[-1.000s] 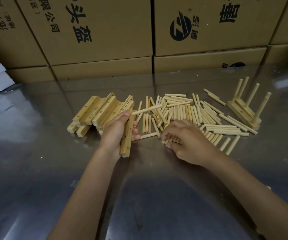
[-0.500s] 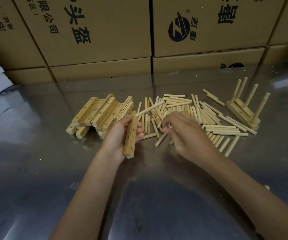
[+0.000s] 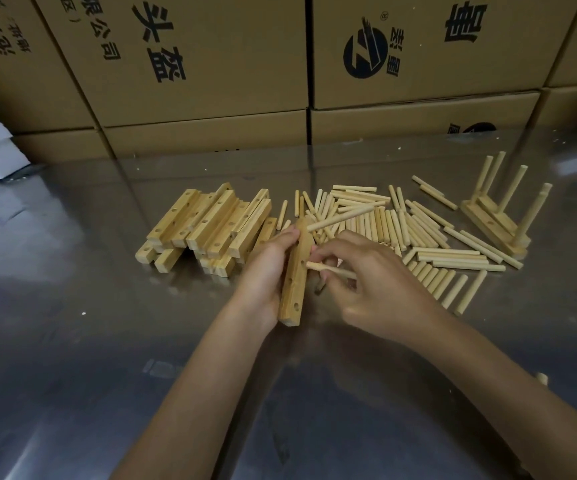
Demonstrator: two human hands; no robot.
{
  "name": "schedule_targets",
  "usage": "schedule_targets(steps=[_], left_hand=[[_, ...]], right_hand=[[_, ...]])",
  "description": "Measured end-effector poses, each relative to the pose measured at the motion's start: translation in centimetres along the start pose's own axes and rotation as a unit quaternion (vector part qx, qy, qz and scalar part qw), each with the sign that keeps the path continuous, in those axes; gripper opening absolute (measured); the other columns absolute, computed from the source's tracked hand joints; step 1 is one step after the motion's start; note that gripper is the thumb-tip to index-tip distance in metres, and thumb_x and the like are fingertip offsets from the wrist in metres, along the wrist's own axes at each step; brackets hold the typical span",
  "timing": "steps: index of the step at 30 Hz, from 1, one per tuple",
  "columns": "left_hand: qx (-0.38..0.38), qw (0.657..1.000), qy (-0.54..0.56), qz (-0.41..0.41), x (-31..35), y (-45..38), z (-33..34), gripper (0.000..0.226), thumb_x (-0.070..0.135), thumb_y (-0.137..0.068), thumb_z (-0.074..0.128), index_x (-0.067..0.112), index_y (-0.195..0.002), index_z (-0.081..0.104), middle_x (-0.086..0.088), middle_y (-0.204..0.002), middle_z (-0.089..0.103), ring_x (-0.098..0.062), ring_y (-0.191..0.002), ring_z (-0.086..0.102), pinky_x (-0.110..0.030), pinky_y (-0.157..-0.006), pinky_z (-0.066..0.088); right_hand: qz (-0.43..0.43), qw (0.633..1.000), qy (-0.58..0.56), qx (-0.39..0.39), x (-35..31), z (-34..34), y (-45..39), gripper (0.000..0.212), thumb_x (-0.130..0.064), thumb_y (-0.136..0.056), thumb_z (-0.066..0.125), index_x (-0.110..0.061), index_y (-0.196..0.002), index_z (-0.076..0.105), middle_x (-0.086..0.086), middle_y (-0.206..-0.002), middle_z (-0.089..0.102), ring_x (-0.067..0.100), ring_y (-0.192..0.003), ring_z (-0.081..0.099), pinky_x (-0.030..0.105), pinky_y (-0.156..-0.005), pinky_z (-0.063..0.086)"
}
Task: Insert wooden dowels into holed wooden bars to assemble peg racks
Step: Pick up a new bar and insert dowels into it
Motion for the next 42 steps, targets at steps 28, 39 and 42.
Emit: schedule_targets(steps=[28, 39, 42], left_hand=[[-0.009, 0.999, -0.038, 0.035, 0.4, 0.5, 0.7, 0.02, 0.021, -0.101, 0.056, 0.027, -0.118, 0.066, -0.007, -0.104, 0.076, -0.02, -0.092, 0.072, -0.032, -0.082, 0.06], [0.078, 0.994, 0.08, 0.01, 2.3, -0.1, -3.9, 0.029, 0.022, -0.102, 0.055, 0.008, -0.125, 0.063, -0.002, -0.072, 0.063, -0.012, -0.061, 0.057, -0.022, -0.055, 0.052], [0.082, 0.994, 0.079, 0.002, 2.0, 0.1, -3.5, 0.03, 0.021, -0.101, 0.057, 0.007, -0.126, 0.064, -0.002, -0.073, 0.066, -0.01, -0.06, 0.06, -0.021, -0.053, 0.053]], right_hand=[[0.061, 0.99, -0.117, 0.05, 1.7, -0.8, 0.2, 0.028, -0.035, -0.083, 0.076, -0.035, -0.102, 0.055, -0.012, -0.083, 0.067, 0.007, -0.07, 0.067, 0.039, -0.064, 0.057], [0.014, 0.992, 0.086, -0.089, 3.6, 2.3, 0.4, 0.027, -0.015, -0.092, 0.061, -0.029, -0.115, 0.065, -0.017, -0.115, 0.055, 0.007, -0.112, 0.043, 0.032, -0.097, 0.036], [0.012, 0.992, 0.095, -0.078, 3.7, 2.1, 0.2, 0.017, -0.02, -0.087, 0.067, -0.032, -0.099, 0.065, -0.018, -0.108, 0.054, 0.009, -0.107, 0.042, 0.032, -0.092, 0.034]])
Point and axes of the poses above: each hand's wrist, its own y-axis away from the middle knuckle, its own z-axis out of the palm, x = y × z, the point moved 8 cm from there along -y, towards the middle knuckle
